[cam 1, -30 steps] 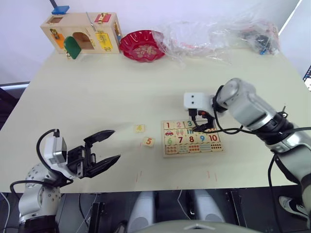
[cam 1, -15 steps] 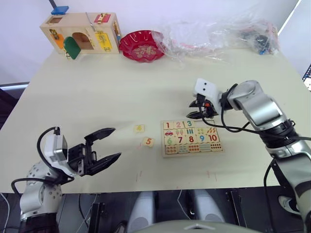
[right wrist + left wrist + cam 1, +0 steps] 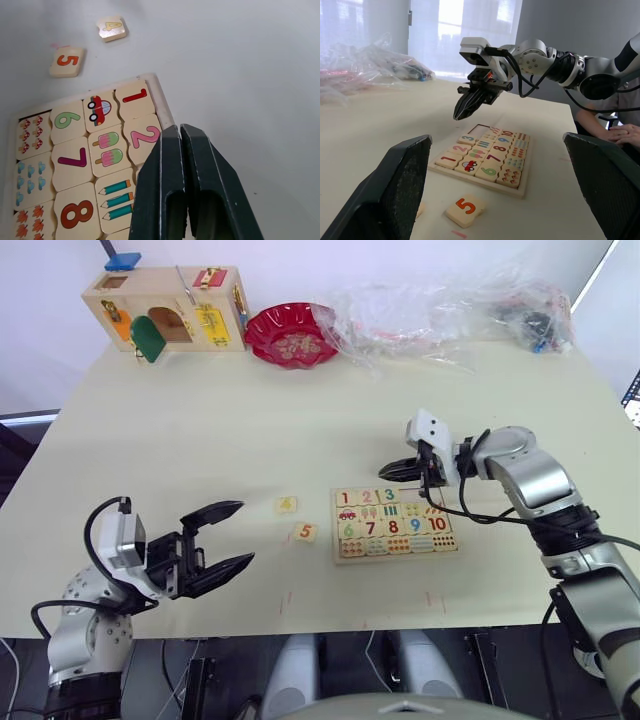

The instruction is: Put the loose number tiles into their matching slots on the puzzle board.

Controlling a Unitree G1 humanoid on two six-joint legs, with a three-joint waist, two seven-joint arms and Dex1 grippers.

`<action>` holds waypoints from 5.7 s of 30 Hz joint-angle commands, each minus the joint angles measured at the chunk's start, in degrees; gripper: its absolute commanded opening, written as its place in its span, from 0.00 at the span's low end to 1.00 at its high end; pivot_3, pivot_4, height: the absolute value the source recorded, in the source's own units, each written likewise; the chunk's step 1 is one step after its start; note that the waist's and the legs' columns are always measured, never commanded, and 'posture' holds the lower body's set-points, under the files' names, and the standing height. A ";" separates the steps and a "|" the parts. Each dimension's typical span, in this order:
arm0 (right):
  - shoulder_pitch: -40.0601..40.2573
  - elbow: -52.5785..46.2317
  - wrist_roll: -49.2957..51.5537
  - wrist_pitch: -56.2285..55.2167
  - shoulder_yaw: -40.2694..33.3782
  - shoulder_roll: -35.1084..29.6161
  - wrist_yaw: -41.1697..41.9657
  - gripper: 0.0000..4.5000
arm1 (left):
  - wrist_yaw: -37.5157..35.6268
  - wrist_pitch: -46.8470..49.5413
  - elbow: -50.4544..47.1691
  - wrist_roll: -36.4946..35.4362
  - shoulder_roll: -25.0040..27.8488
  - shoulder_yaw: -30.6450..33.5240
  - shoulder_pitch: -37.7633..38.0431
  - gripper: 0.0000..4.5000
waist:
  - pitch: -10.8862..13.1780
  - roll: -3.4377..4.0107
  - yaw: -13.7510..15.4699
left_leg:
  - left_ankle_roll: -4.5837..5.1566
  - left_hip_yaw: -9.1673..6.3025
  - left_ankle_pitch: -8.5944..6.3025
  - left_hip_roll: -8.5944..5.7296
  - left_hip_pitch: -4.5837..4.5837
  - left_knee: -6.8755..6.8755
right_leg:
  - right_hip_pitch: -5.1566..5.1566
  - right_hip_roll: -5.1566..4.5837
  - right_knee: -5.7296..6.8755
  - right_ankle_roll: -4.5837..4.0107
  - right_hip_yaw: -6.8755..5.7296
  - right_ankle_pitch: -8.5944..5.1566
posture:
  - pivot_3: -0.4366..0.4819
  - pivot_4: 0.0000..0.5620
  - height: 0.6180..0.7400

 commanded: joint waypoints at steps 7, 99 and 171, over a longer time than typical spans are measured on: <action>-1.79 9.09 -2.40 -9.32 -1.11 0.37 -0.28 0.02 | -0.53 -0.47 -0.09 -0.35 0.08 0.58 -0.44 1.00 | 0.00 0.00 -0.02 | 0.00 0.01 0.00 0.00 0.00 0.00 | 0.00 0.01 0.00 0.00 0.01 0.00 | 0.48 0.27 1.00; 72.16 -43.91 21.75 -10.01 -57.70 -5.22 -7.19 0.99 | 5.70 -2.23 7.67 6.05 2.39 3.60 6.31 1.00 | -0.06 -0.05 1.43 | 0.01 0.13 0.00 0.11 1.15 0.01 | 1.17 0.18 -0.17 -0.01 0.18 -0.23 | 0.48 0.27 1.00; 72.71 -47.29 31.55 -21.03 -54.30 -11.03 0.25 1.00 | -2.20 -9.61 40.02 40.10 7.42 -30.01 -45.84 0.75 | -0.12 -0.24 1.62 | 0.01 -0.12 0.00 -0.16 0.98 0.03 | 1.23 0.25 -0.17 0.10 0.05 -0.11 | 0.48 0.27 1.00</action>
